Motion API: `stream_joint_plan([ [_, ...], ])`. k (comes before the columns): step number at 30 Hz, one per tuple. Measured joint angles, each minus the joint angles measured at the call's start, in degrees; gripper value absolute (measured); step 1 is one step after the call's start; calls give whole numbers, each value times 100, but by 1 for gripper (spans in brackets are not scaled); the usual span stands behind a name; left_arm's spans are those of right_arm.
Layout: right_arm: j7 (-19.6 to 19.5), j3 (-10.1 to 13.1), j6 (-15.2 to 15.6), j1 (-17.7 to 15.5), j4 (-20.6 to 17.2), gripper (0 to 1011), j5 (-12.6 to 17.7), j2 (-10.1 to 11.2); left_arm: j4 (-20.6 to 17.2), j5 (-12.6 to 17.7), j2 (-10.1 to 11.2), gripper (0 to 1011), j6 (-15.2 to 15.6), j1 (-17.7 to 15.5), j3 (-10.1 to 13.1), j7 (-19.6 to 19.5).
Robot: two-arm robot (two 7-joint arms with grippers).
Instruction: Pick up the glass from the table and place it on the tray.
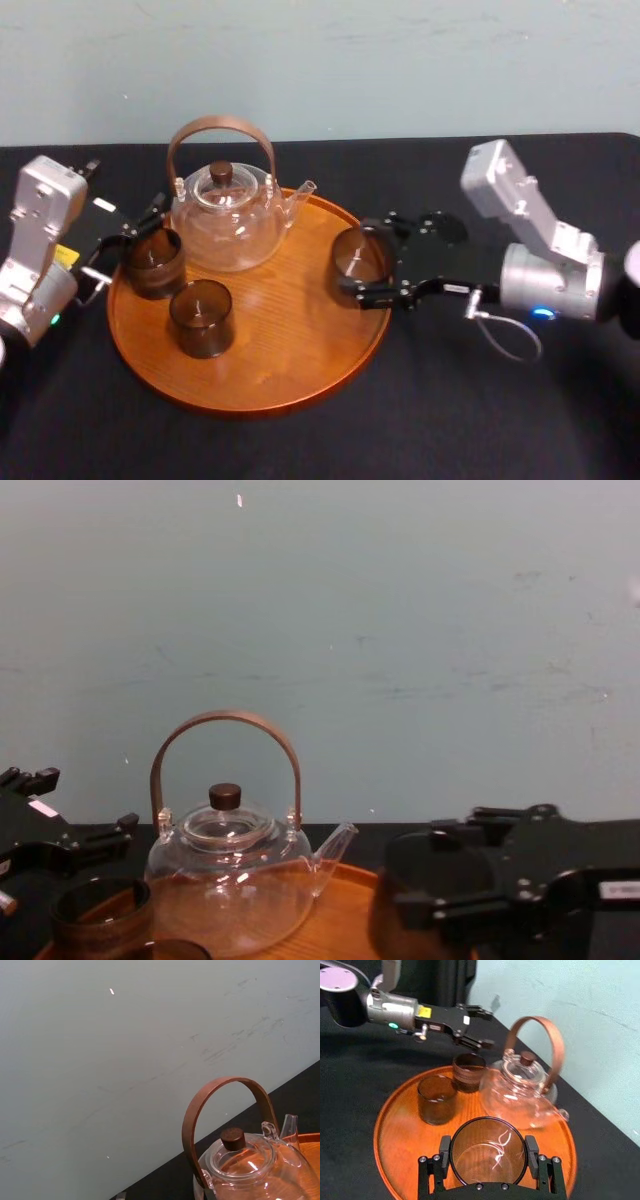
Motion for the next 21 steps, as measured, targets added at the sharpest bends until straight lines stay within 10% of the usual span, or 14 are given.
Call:
stream_joint_plan([
  [21,151,-669,-139,334,674,905,-174,-589,0,0,0,1001,0,0,0,0],
])
